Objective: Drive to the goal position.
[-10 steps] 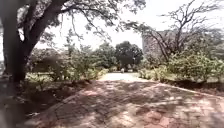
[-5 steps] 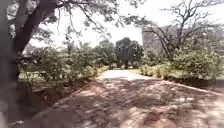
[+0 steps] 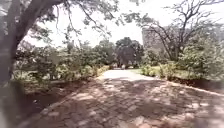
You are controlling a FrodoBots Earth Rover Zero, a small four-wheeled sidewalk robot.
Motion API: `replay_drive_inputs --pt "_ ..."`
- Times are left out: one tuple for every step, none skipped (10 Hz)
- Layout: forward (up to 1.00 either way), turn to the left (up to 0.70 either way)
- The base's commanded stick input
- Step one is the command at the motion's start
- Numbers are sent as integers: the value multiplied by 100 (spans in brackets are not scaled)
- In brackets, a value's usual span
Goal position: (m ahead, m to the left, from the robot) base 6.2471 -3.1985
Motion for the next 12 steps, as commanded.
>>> replay_drive_inputs --pt "70 0" --pt "70 0" --pt "70 0" --pt "70 0" --pt "70 0" --pt "70 0" --pt "70 0" --pt "70 0" --pt "70 0" --pt "70 0" --pt "70 0" --pt "70 0"
